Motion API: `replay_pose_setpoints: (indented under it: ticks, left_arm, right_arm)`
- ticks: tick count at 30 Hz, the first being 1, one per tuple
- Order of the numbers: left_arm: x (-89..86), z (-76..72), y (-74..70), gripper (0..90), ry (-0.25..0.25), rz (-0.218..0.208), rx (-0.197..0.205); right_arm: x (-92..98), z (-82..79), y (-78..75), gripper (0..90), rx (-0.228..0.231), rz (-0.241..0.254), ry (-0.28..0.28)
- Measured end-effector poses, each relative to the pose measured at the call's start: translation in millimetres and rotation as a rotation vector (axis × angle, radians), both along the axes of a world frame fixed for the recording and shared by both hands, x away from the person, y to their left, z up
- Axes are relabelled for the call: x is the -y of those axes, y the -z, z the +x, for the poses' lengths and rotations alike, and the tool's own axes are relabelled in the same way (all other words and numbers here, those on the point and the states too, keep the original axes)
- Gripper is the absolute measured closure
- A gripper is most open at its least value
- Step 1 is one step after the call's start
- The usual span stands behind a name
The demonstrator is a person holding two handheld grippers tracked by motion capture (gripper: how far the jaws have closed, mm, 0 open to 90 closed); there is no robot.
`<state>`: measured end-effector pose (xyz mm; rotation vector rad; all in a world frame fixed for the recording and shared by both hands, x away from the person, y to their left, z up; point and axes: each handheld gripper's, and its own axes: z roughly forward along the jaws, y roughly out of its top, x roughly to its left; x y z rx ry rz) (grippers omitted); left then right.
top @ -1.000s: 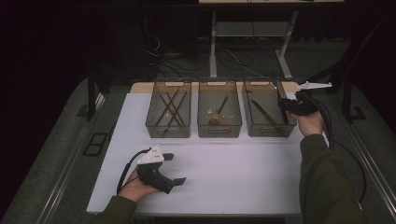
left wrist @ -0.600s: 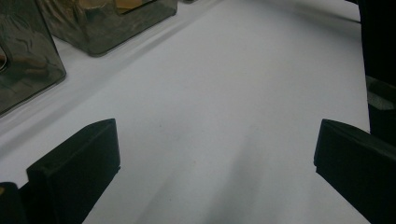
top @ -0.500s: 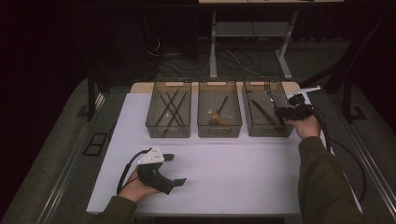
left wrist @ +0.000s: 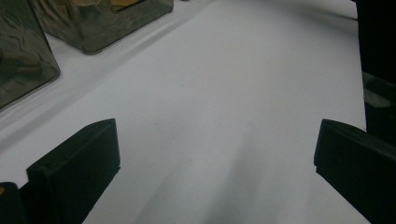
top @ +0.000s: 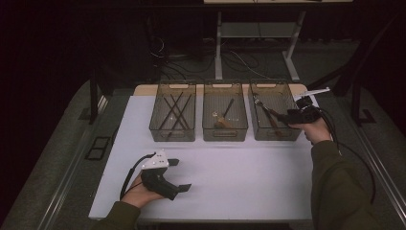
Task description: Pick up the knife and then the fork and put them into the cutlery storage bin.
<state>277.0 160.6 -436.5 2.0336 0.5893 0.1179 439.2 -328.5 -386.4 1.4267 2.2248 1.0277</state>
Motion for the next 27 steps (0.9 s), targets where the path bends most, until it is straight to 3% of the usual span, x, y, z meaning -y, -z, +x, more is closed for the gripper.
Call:
replay_pose_setpoints:
  ticks: [4, 11, 27]
  left_arm:
    - [-0.4, 0.9, 0.2, 0.0, 0.004, 0.001, 0.002]
    - [0.2, 1.6, 0.2, 0.0, 0.001, 0.002, 0.003]
    - [-1.5, 0.9, -0.5, 0.0, -0.002, 0.001, -0.003]
  right_arm:
    - [2.3, -7.4, -9.3, 30.5, 0.023, 0.05, 0.006]
    - [-2.0, -21.1, -16.3, 19.6, 0.085, 0.056, -0.009]
    - [-23.1, -70.2, -6.2, 14.4, 0.163, 0.101, -0.088]
